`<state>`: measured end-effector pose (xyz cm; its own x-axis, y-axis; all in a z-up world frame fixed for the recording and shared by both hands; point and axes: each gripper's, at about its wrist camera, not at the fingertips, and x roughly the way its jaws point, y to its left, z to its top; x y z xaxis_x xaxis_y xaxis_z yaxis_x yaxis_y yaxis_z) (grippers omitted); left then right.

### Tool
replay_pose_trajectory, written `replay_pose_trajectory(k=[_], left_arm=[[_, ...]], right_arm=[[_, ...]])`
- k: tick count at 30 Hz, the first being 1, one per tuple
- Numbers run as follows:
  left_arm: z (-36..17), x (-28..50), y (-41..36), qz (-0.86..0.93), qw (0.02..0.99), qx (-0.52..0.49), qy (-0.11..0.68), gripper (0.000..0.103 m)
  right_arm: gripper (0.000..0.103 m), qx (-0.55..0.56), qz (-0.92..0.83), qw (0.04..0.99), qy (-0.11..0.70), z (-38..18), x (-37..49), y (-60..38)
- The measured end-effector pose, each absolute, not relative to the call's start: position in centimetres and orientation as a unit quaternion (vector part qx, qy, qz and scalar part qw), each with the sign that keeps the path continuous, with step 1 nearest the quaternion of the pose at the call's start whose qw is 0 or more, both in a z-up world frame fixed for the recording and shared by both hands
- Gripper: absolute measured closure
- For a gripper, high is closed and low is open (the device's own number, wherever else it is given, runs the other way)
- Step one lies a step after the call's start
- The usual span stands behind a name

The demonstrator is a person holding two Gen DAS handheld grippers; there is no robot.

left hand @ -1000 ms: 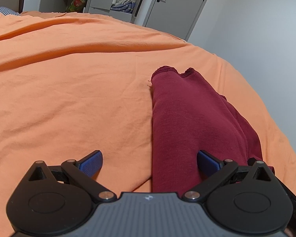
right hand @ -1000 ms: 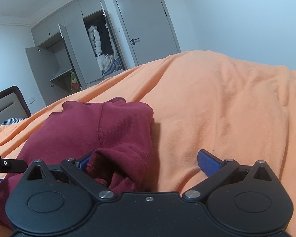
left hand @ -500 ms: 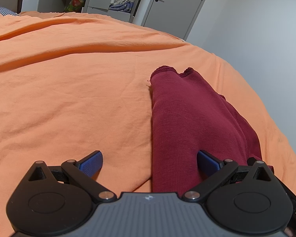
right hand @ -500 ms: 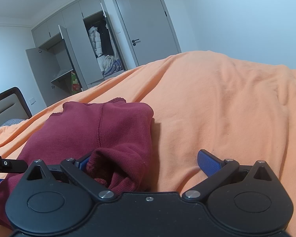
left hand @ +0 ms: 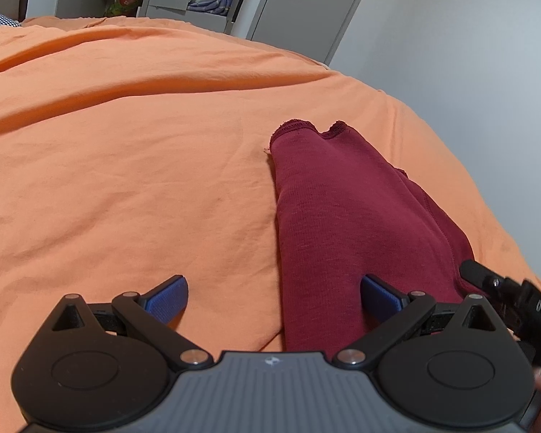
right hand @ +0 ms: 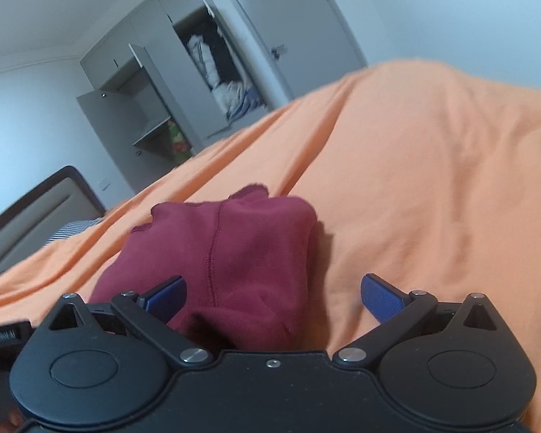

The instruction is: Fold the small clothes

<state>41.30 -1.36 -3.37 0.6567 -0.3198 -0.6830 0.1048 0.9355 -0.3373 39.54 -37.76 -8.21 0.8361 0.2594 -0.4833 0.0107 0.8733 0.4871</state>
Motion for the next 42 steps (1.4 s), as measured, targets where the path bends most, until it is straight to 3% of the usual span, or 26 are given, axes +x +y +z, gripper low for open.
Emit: replay_pose_trajectory(k=[18,20,25,29,34,37,42], left_arm=[[-2.1,42.5,-1.9,-0.195,0.886,-0.171,0.385,0.001],[-2.6,43.1,-2.0,-0.201,0.879,-0.179,0.394,0.006],[-2.8,43.6,-2.3,-0.210,0.869,-0.189,0.406,0.036],[-2.3,43.7,-3.0,-0.198,0.873,-0.171,0.412,0.041],[-1.3,43.7,-3.5,-0.196,0.878,-0.156,0.408,0.060],[-0.4,43.5,-3.3,-0.196,0.881,-0.153,0.402,0.071],[1.7,42.7,-3.1,-0.199,0.897,-0.132,0.371,0.075]], right_arm=[[0.000,0.276,0.146,0.901,0.300,-7.9,39.6,-37.6],[0.000,0.271,0.151,0.901,0.303,-7.8,39.4,-37.2],[0.000,0.285,0.145,0.898,0.303,-7.6,39.2,-37.2],[0.002,0.280,0.137,0.901,0.303,-7.2,38.8,-36.6],[0.025,0.246,0.124,0.911,0.308,-6.4,38.4,-35.2],[0.053,0.249,0.118,0.914,0.298,-5.8,38.0,-35.2],[0.064,0.244,0.121,0.921,0.277,-4.0,37.8,-34.6]])
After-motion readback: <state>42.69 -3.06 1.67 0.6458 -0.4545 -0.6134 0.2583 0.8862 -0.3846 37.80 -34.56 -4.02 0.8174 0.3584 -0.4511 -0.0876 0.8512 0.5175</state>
